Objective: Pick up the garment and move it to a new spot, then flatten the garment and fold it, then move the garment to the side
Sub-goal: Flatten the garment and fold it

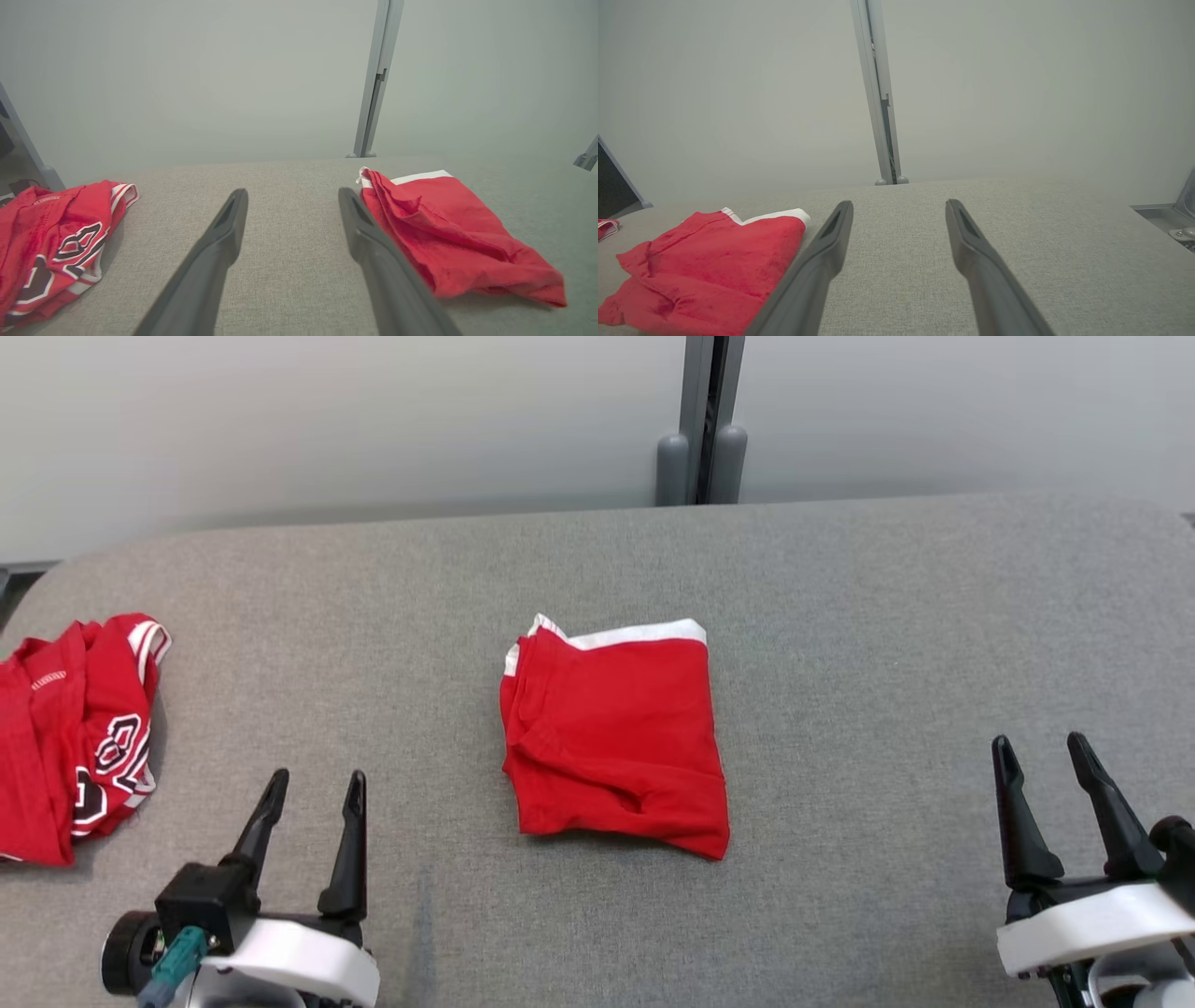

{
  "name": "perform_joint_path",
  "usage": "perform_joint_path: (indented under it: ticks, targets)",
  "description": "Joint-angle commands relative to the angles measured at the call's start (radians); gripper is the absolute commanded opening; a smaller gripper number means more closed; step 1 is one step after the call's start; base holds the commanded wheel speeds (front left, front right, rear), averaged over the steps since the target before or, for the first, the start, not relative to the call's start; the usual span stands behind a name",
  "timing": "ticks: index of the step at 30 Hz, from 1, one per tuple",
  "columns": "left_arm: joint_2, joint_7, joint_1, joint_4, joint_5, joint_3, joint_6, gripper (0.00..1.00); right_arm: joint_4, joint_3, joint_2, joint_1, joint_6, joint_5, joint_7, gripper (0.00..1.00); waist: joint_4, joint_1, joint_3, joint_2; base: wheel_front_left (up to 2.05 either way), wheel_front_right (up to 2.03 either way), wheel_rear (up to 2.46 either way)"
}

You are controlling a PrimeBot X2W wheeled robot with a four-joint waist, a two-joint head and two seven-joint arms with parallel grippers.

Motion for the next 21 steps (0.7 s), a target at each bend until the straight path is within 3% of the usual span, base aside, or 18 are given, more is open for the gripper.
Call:
perform_joint_path:
  ticks: [1, 21]
  targets:
    - [0.008, 0.006, 0.021, -0.005, -0.005, 0.000, 0.007, 1.00, -0.006, -0.007, -0.003, 0.022, 0.000, 0.000, 0.008, 1.00, 0.001, 0.0001, -0.030, -0.0001, 0.00, 0.00, 0.00]
    - [0.028, 0.039, 0.088, -0.036, -0.023, -0.001, 0.029, 1.00, -0.059, -0.029, 0.019, 0.102, 0.000, -0.007, 0.049, 1.00, 0.013, 0.0001, -0.095, -0.0001, 0.00, 0.00, 0.00]
